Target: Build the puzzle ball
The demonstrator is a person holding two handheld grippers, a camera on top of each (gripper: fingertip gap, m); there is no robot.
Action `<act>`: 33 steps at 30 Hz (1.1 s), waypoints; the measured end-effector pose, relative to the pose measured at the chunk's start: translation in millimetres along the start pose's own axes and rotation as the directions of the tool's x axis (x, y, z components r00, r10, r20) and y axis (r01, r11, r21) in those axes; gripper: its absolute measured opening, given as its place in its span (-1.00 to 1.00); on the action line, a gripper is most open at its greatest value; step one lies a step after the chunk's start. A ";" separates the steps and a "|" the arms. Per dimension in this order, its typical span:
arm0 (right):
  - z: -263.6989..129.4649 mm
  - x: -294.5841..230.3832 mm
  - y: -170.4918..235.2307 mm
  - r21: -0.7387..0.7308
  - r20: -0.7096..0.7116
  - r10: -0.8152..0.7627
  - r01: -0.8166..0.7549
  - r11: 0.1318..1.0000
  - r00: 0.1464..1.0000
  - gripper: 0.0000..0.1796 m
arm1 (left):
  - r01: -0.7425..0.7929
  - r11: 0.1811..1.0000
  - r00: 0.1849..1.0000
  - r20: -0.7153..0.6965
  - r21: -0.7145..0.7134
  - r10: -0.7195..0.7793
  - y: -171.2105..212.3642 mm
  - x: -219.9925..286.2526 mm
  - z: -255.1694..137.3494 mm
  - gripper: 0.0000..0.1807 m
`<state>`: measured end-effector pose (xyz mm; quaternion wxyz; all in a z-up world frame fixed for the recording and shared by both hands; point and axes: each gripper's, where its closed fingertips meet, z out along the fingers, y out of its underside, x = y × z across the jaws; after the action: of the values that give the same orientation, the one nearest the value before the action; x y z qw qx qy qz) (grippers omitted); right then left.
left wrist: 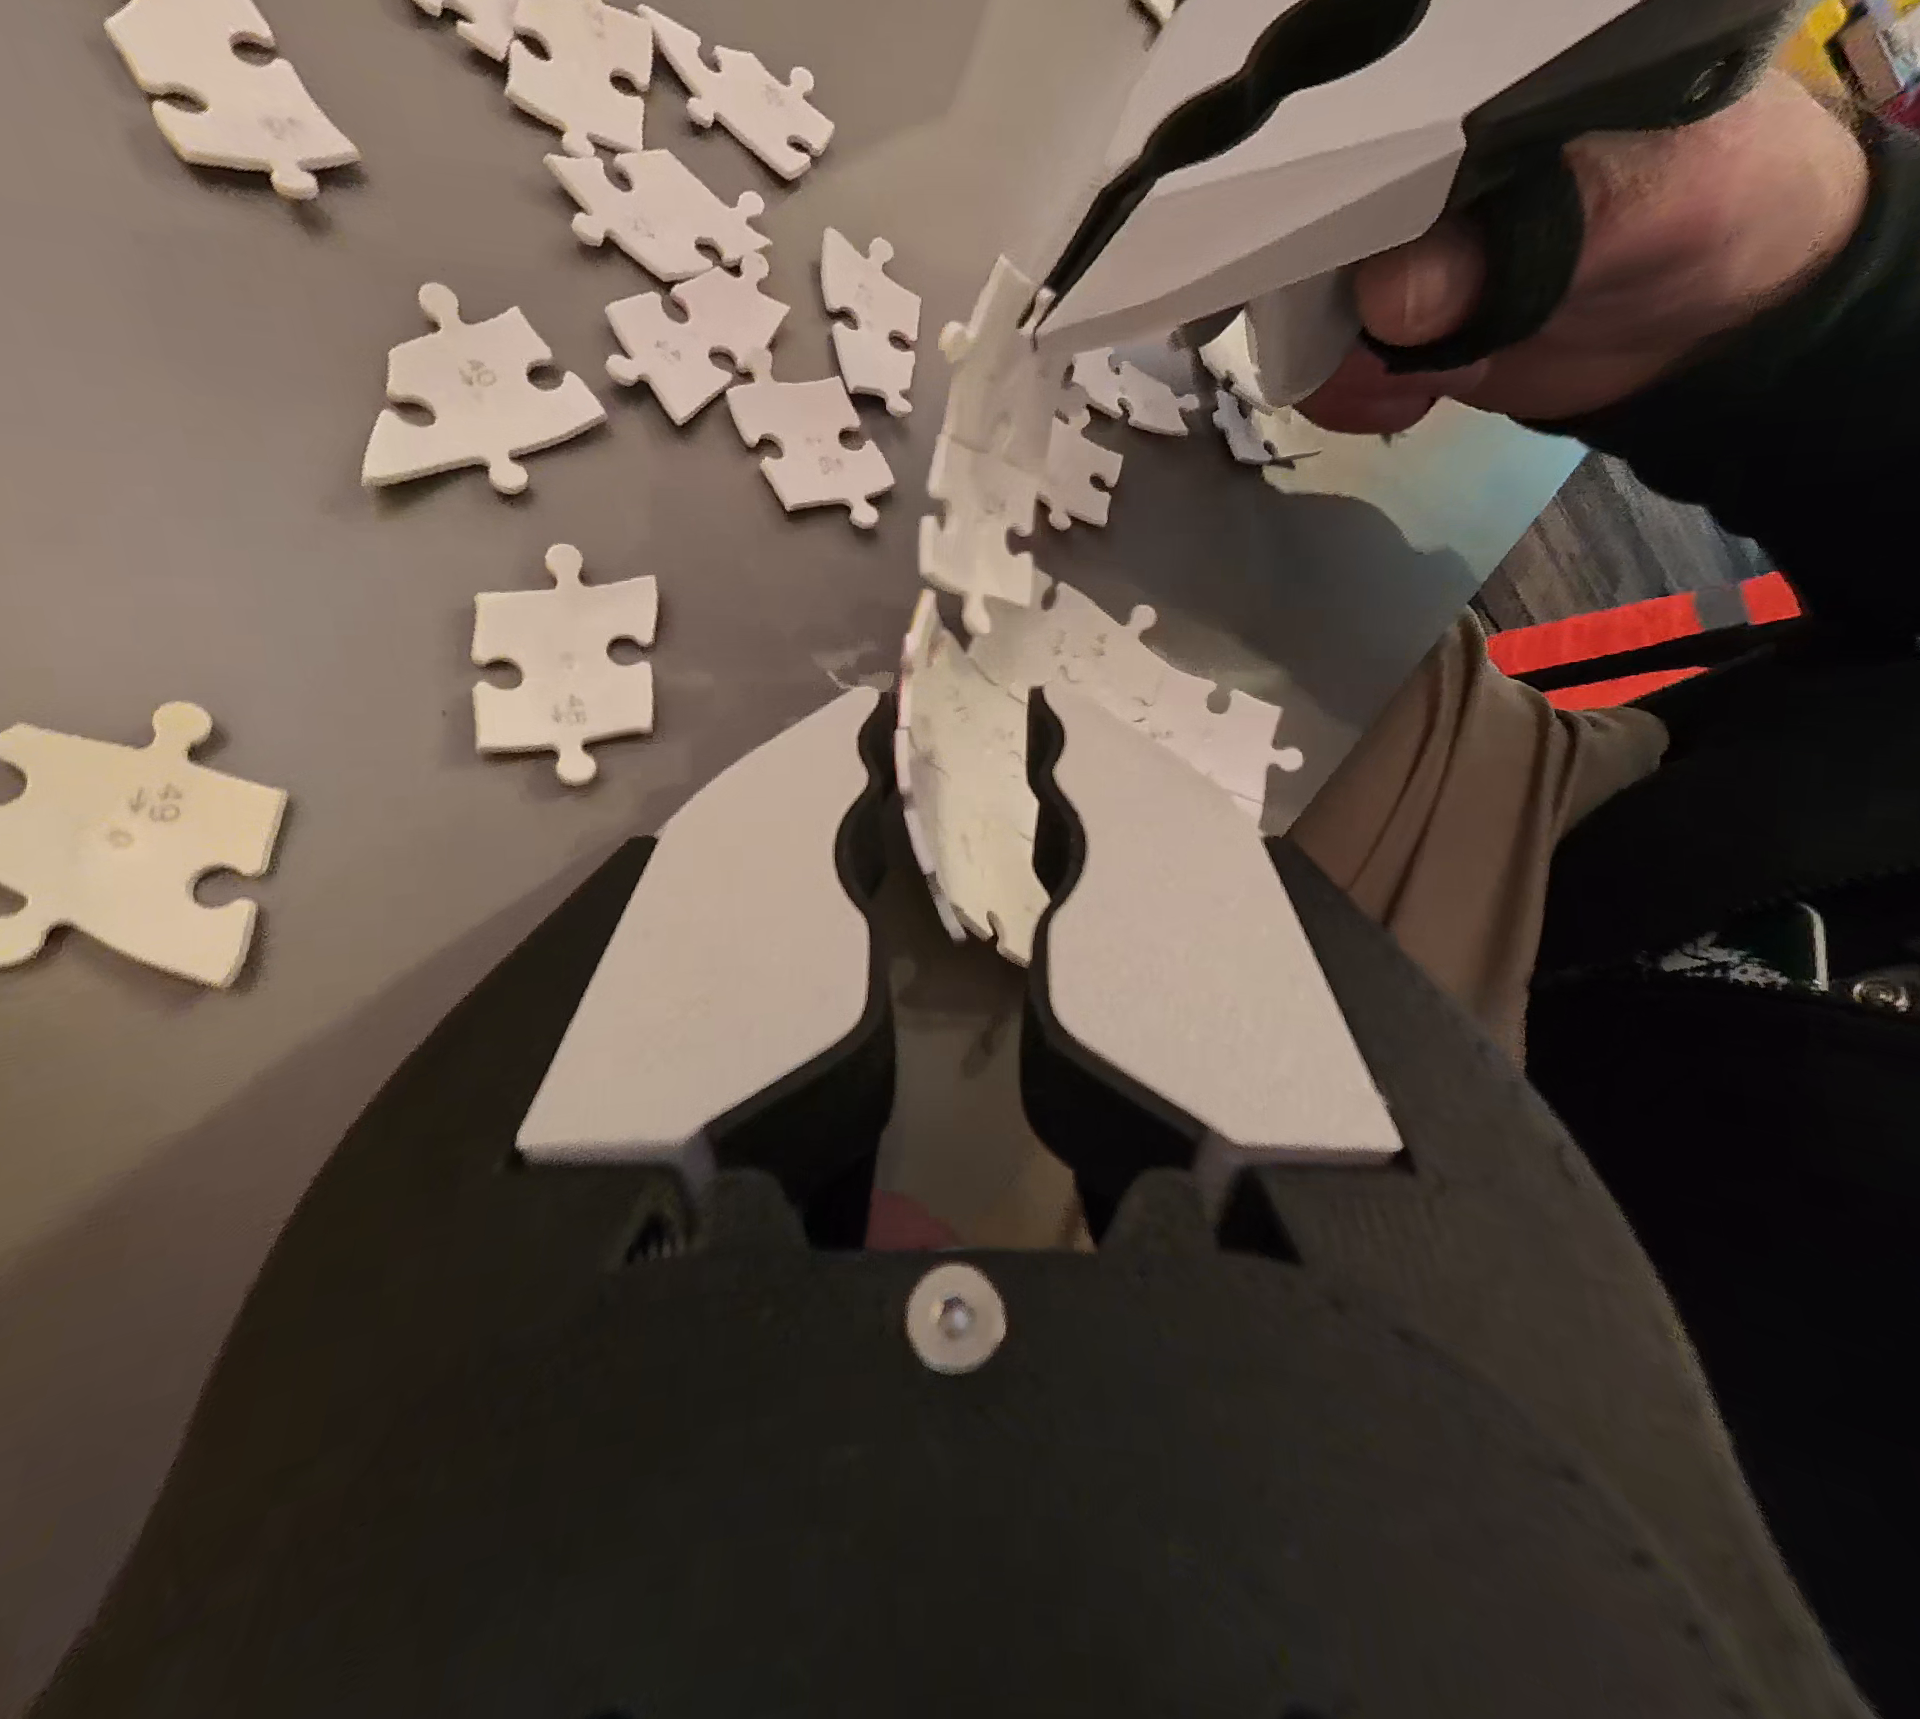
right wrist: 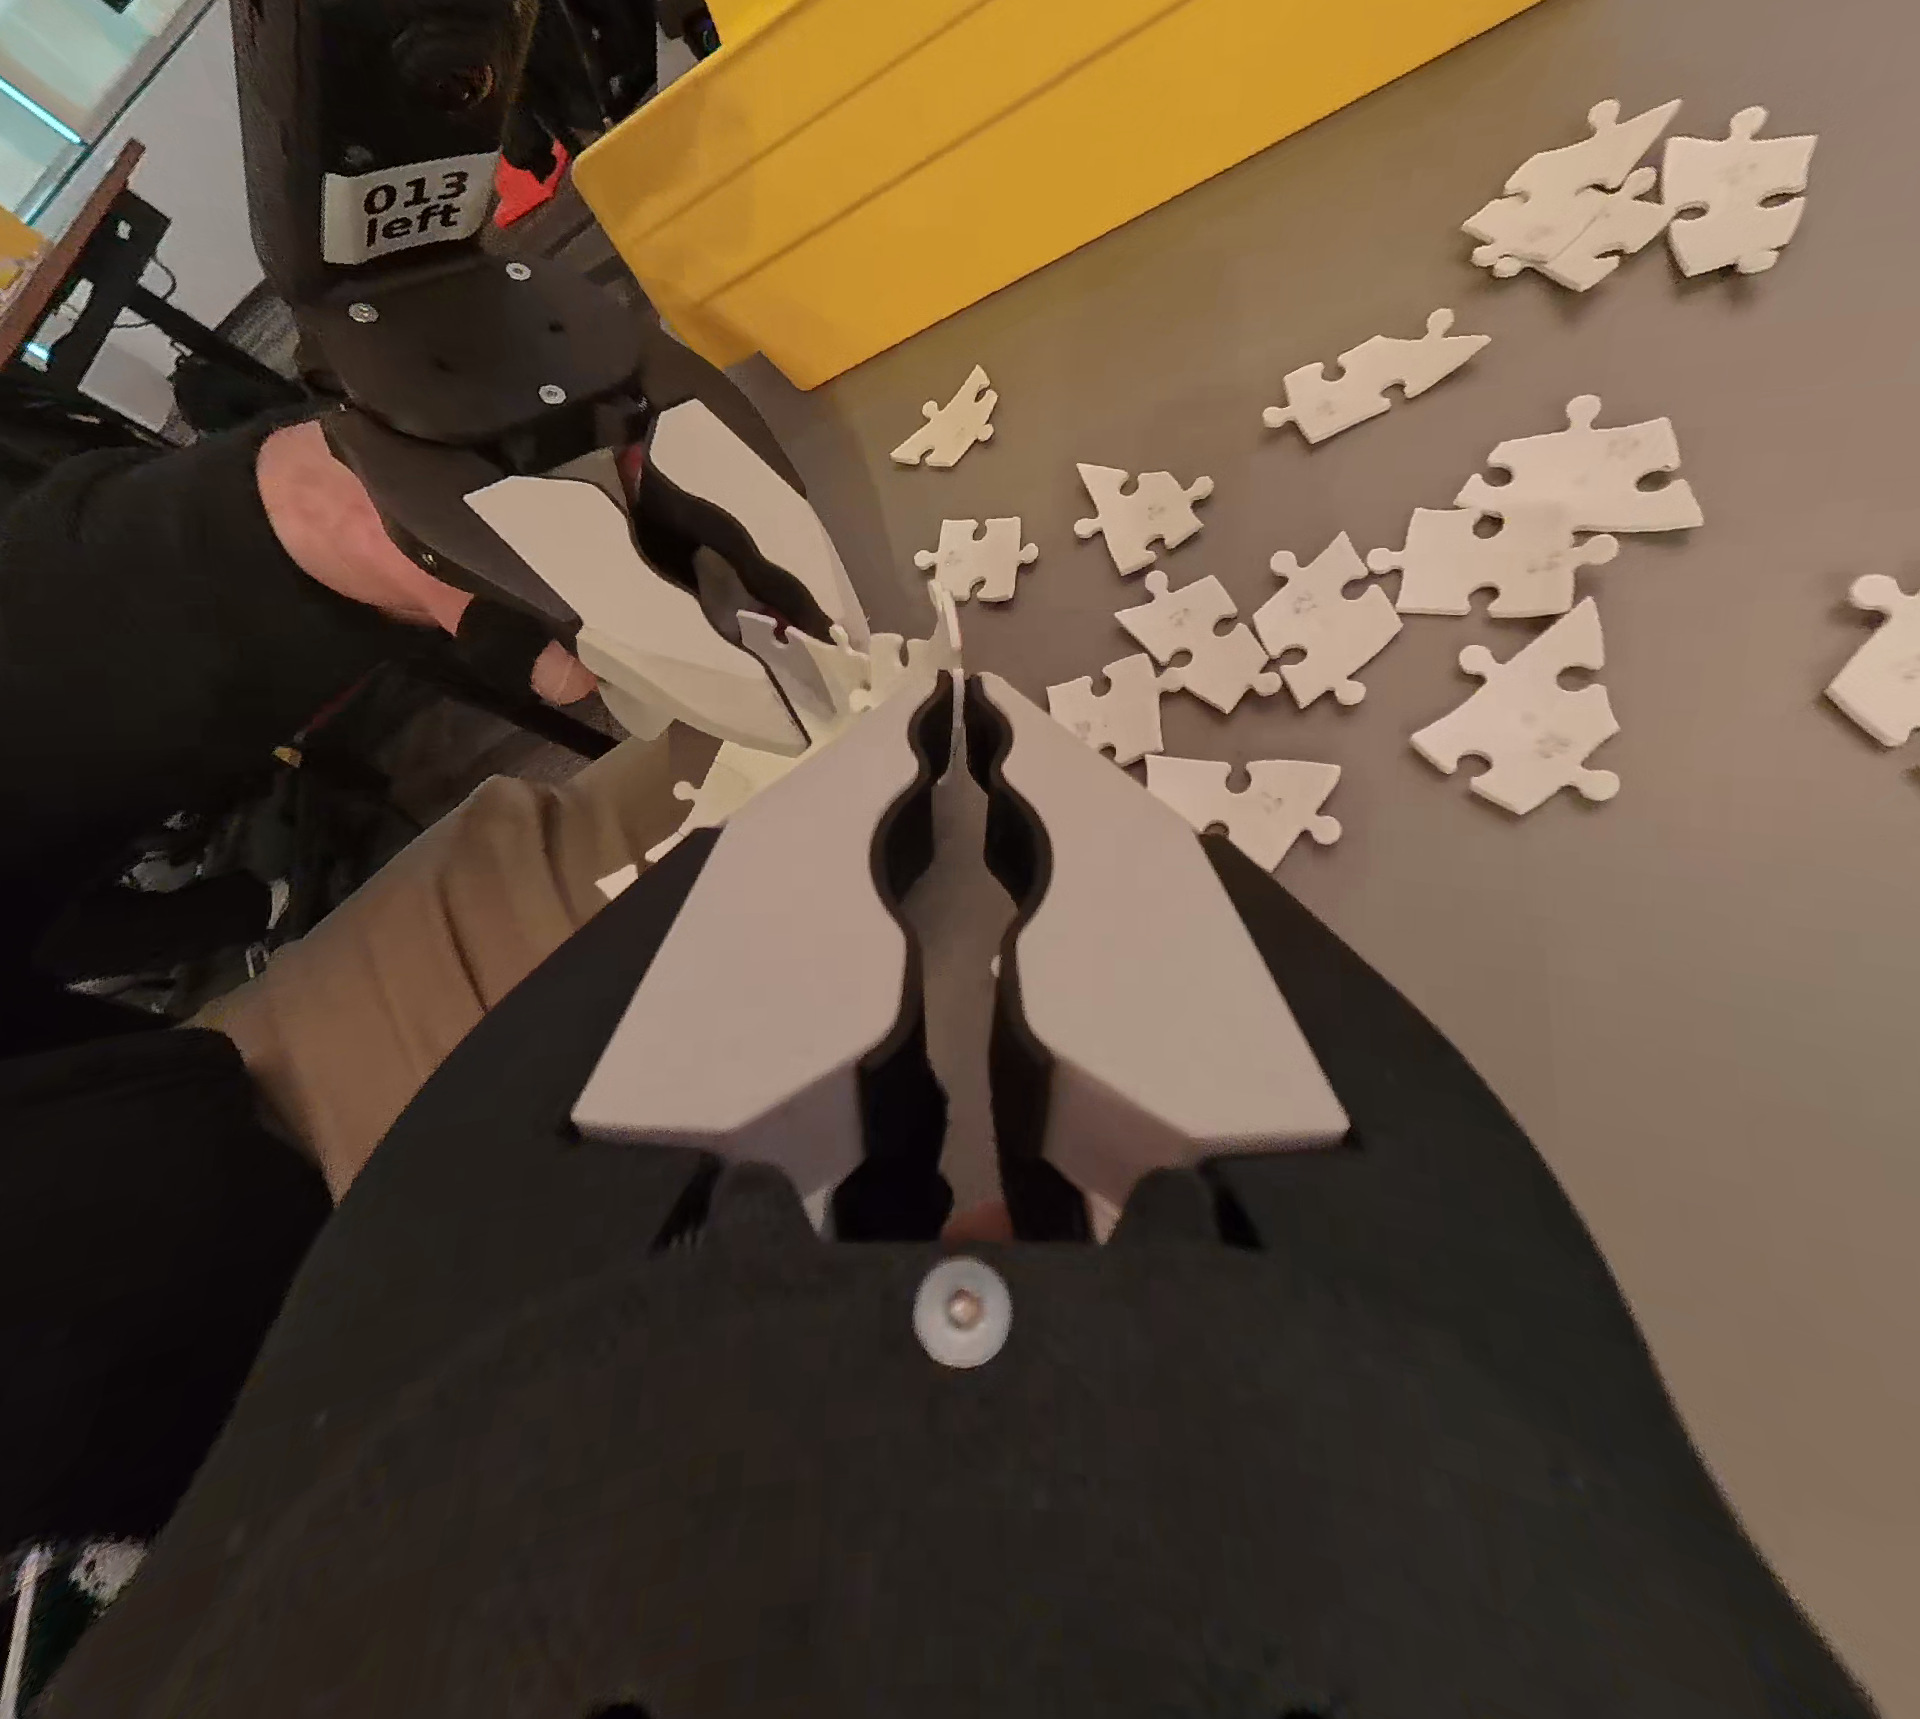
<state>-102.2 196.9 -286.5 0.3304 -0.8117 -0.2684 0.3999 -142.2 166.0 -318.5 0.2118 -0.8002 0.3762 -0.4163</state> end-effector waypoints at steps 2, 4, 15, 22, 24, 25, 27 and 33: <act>-0.7 1.2 0.4 0.015 -0.015 0.012 -0.012 1.000 1.000 -1.00 | -0.007 1.000 1.000 -0.011 -0.013 0.007 -0.5 -0.2 3.1 -0.78; -0.9 1.8 3.1 0.022 -0.032 0.018 -0.017 1.000 0.999 -1.00 | -0.005 1.000 1.000 -0.003 -0.025 0.005 1.0 -2.3 5.4 -0.85; 1.4 1.4 10.9 0.054 -0.089 0.014 -0.009 0.998 0.996 -1.00 | 0.037 0.999 0.999 -0.003 -0.006 -0.037 0.2 -3.5 -2.2 -0.77; 6.1 -1.2 11.2 0.071 -0.075 0.009 -0.004 0.997 0.997 -1.00 | -0.023 0.995 0.999 -0.037 -0.102 0.020 7.0 1.8 6.9 -0.74; 7.2 -2.5 10.3 0.074 -0.071 0.000 0.006 0.997 0.998 -1.00 | -0.020 0.993 0.999 -0.031 -0.119 0.016 9.5 -0.5 8.4 -0.77; 7.9 -2.3 10.7 0.073 -0.075 -0.007 0.012 0.997 0.997 -1.00 | -0.015 0.993 0.999 -0.032 -0.118 0.011 10.1 -1.2 8.8 -0.79; 9.6 -3.6 12.6 0.066 -0.071 -0.013 0.018 0.998 0.997 -1.00 | -0.004 0.993 1.000 -0.030 -0.120 0.000 11.6 -3.0 8.8 -0.83; 10.9 -9.2 9.1 0.077 -0.048 -0.037 0.041 0.996 0.998 -1.00 | 0.009 0.993 1.000 -0.029 -0.118 -0.012 12.6 -4.5 6.9 -0.84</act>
<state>-114.5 188.2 -294.0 0.3758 -0.8018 -0.2606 0.3846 -143.5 161.8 -333.0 0.1565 -0.8070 0.3989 -0.4064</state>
